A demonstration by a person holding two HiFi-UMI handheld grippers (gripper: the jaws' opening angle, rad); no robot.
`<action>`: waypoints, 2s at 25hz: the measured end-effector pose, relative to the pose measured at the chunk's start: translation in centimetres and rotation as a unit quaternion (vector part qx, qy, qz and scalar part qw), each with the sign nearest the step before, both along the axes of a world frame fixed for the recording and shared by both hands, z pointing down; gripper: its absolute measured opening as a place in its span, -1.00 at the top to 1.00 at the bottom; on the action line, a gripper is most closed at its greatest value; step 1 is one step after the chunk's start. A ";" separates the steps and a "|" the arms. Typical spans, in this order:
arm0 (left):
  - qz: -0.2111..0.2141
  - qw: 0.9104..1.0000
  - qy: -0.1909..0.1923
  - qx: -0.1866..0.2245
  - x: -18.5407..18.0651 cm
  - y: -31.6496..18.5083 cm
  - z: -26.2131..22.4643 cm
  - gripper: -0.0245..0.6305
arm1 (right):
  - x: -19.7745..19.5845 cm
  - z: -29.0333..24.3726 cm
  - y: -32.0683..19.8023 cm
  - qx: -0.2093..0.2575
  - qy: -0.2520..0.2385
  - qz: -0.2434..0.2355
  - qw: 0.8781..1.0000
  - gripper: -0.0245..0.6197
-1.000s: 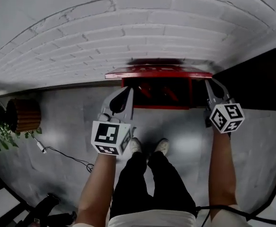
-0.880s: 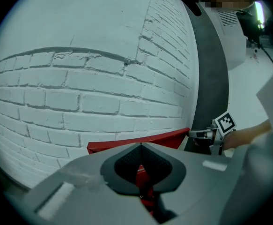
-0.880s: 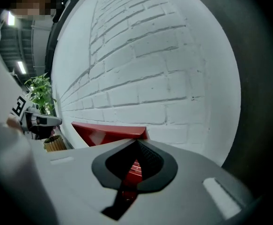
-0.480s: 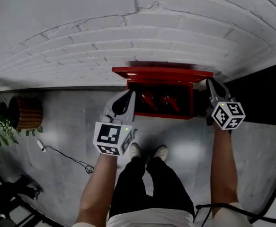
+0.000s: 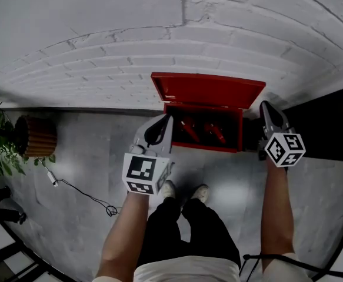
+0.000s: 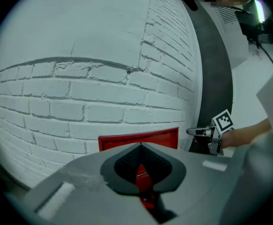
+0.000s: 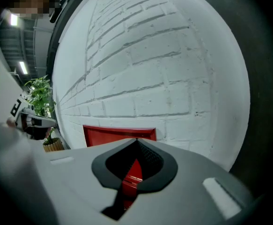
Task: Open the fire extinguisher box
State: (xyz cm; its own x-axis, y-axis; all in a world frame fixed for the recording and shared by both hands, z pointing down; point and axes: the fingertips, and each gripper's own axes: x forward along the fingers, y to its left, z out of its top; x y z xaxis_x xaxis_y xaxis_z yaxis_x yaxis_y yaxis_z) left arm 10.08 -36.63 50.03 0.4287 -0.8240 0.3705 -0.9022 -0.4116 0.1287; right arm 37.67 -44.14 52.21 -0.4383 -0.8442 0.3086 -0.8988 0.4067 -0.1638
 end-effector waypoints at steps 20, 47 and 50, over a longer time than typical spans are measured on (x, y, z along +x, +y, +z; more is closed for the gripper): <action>-0.009 0.999 0.012 0.045 -1.8 4.0 -13.7 0.91 | -3.7 -16.1 11.2 0.047 -0.018 0.003 0.999 0.90; 0.013 0.995 0.008 0.095 -1.6 5.7 -21.8 0.91 | -4.8 -24.6 14.4 0.090 0.002 -0.011 0.996 0.91; 0.014 0.995 0.009 0.096 -1.5 5.9 -21.9 0.91 | -4.7 -24.6 14.6 0.090 0.003 -0.010 0.996 0.91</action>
State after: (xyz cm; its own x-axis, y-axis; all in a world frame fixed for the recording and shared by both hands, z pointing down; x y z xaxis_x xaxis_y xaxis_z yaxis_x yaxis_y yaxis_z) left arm 8.62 -30.68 28.15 0.4573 -0.8665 0.2000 -0.8885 -0.4549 0.0607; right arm 32.98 -29.53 27.65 -0.4537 -0.8773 0.1564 -0.8912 0.4463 -0.0816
